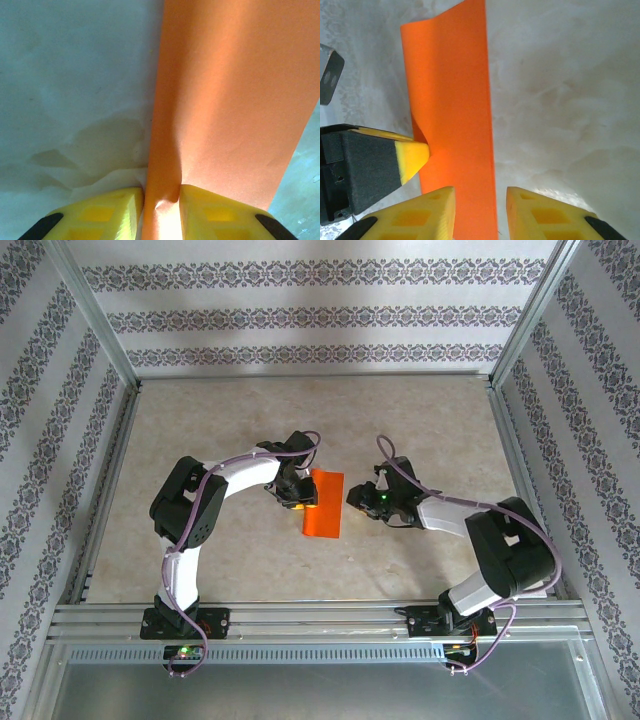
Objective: Fold a paper plane with a square sheet of paper (pick it up from the middle)
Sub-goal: Hold the square sheet of paper at the center of the table.
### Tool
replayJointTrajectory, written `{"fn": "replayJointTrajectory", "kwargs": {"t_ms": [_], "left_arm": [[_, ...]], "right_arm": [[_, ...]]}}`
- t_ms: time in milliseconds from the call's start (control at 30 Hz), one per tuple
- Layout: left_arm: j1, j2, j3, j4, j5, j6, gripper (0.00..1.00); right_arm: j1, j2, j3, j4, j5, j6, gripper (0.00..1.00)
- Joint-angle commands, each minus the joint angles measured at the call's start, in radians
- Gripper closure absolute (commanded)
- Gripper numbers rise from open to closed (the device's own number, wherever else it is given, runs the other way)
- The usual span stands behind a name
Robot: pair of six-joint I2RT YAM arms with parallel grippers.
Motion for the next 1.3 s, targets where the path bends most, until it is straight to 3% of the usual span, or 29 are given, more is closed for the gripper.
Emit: {"fn": "replayJointTrajectory", "kwargs": {"t_ms": [0,800,1267], "left_arm": [[-0.002,0.099,-0.037,-0.003,-0.052,-0.016,0.71],[-0.002,0.124,-0.035,-0.029,-0.056,-0.046,0.71],[-0.001,0.088,-0.011,-0.056,-0.062,-0.033,0.71]], "right_arm": [[0.026,0.035,0.041,0.046,-0.040,0.024,0.67],[0.088,0.220,0.132,0.080,-0.074,0.062,0.73],[0.083,0.287,0.115,-0.064,-0.015,0.024,0.81]]}}
